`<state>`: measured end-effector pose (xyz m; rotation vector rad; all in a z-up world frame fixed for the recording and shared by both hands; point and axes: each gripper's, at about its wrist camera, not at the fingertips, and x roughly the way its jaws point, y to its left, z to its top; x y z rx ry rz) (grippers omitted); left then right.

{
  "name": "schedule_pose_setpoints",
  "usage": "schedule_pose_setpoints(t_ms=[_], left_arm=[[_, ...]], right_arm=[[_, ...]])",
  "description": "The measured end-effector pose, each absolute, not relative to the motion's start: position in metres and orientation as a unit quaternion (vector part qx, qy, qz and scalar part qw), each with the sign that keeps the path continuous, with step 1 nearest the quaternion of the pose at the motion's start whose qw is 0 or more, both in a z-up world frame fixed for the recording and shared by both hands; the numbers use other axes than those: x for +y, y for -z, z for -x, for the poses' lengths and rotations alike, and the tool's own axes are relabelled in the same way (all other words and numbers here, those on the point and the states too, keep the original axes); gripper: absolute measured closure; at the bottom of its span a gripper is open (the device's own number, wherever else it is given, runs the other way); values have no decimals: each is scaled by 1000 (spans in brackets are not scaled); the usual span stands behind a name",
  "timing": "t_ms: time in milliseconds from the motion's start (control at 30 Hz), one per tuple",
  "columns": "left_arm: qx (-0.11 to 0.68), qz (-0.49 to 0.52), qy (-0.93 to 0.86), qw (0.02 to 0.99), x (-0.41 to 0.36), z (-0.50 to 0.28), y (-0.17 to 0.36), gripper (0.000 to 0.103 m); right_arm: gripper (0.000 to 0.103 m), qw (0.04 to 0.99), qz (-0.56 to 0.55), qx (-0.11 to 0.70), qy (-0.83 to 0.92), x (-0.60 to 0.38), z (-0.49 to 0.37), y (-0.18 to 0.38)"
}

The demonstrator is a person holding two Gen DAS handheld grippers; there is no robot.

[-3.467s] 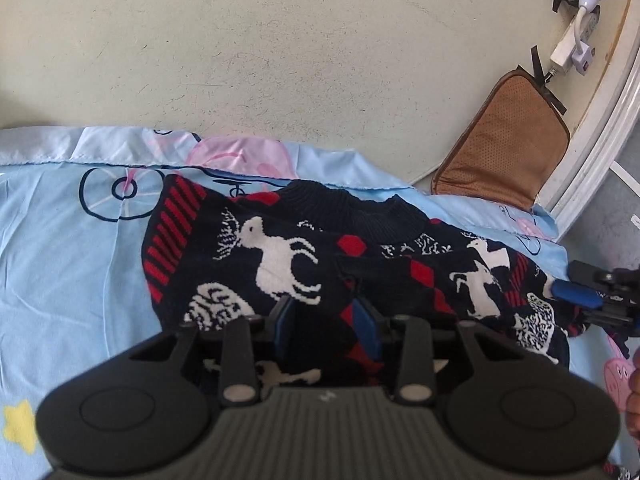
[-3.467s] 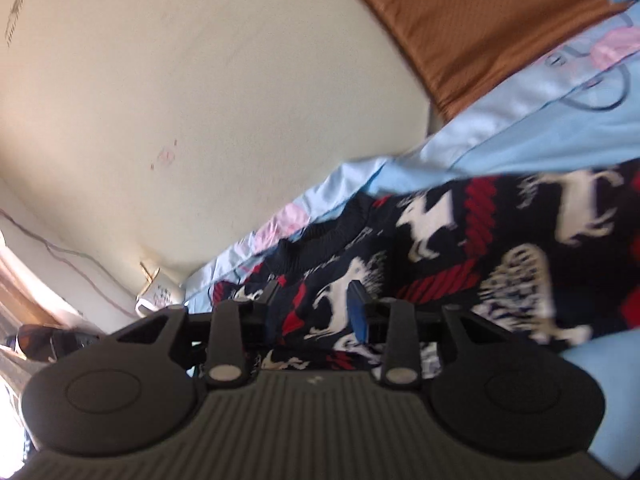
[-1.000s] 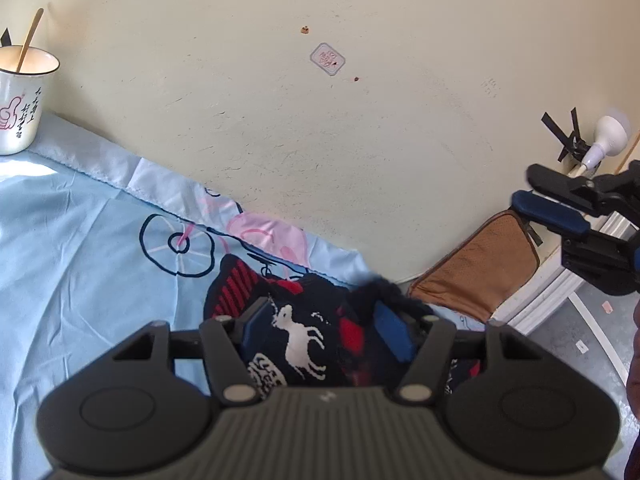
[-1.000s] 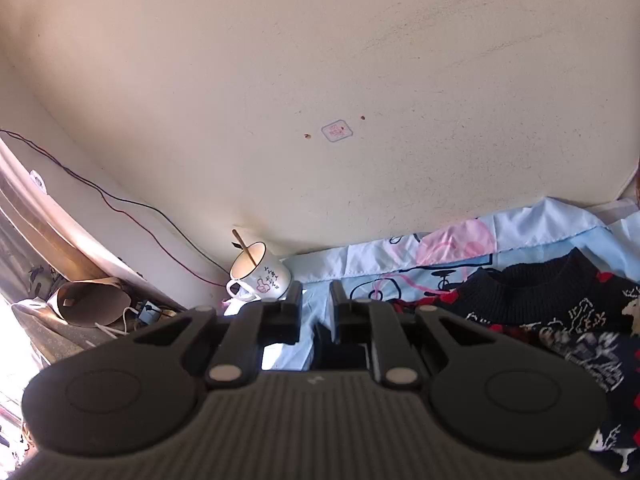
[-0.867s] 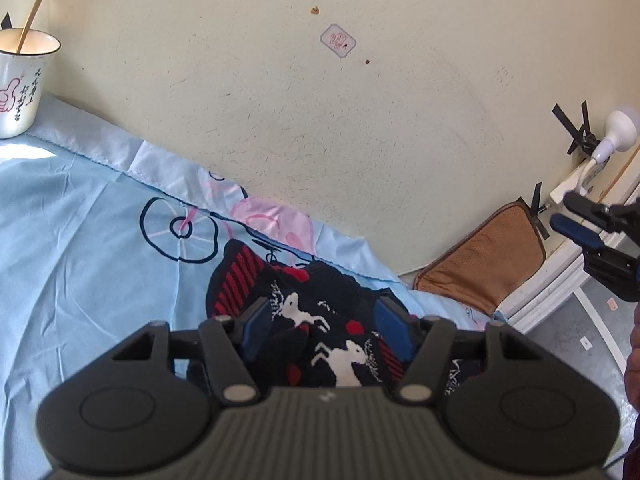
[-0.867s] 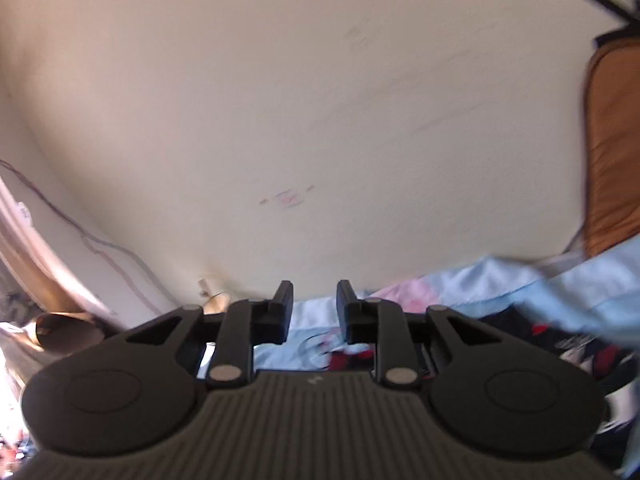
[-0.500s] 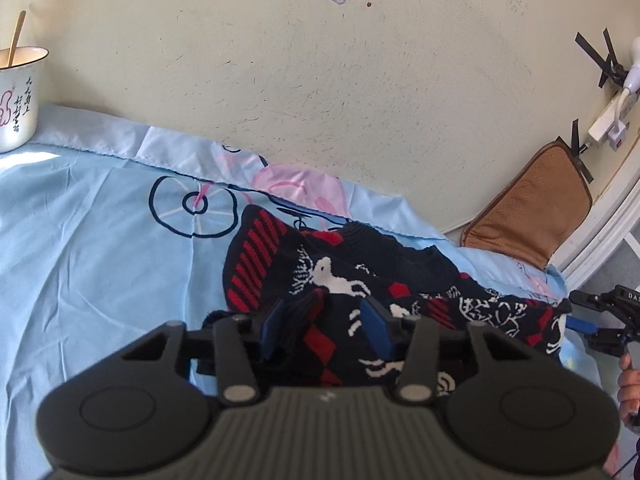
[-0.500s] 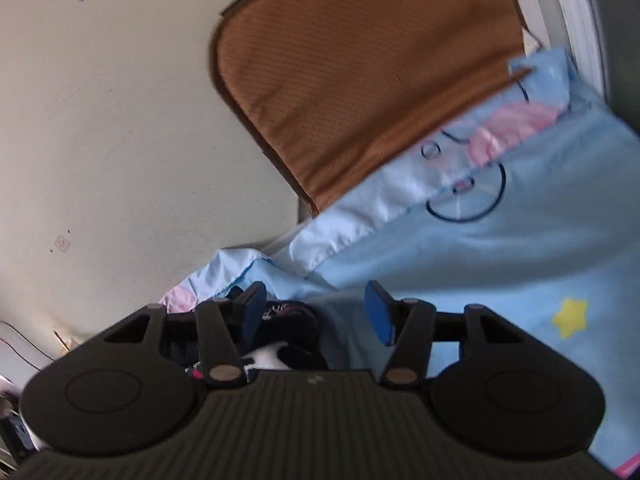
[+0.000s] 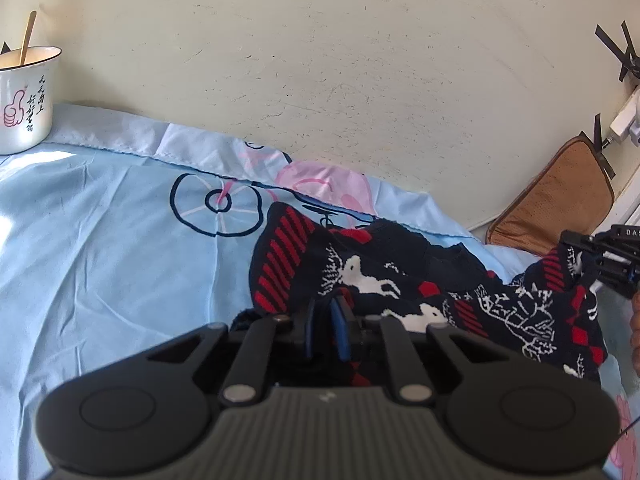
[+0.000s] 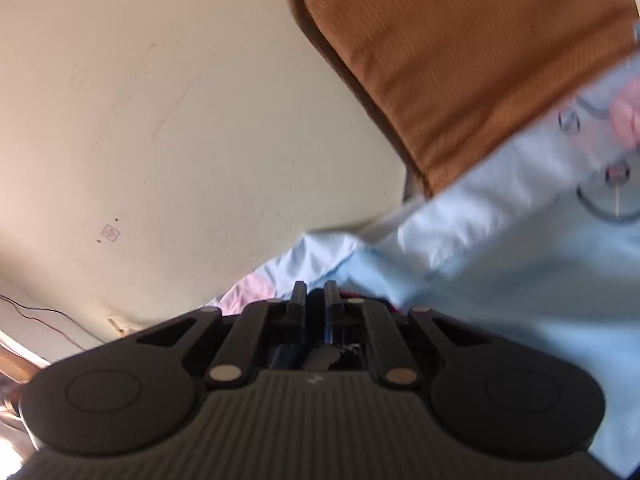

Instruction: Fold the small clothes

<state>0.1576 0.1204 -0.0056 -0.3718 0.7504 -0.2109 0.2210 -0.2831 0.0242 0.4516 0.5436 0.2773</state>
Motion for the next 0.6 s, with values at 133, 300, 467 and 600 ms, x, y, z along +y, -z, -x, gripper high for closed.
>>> schedule_pose_setpoints(t_ms=[133, 300, 467, 600], left_arm=[[365, 185, 98, 907, 123, -157, 5, 95], [360, 196, 86, 908, 130, -154, -3, 92], [351, 222, 63, 908, 147, -151, -9, 47], [365, 245, 52, 897, 154, -157, 0, 33]], right_arm=[[100, 970, 61, 235, 25, -250, -235, -8], [91, 957, -147, 246, -45, -316, -209, 0], [50, 939, -235, 235, -88, -346, -168, 14], [52, 930, -244, 250, -112, -343, -155, 29]])
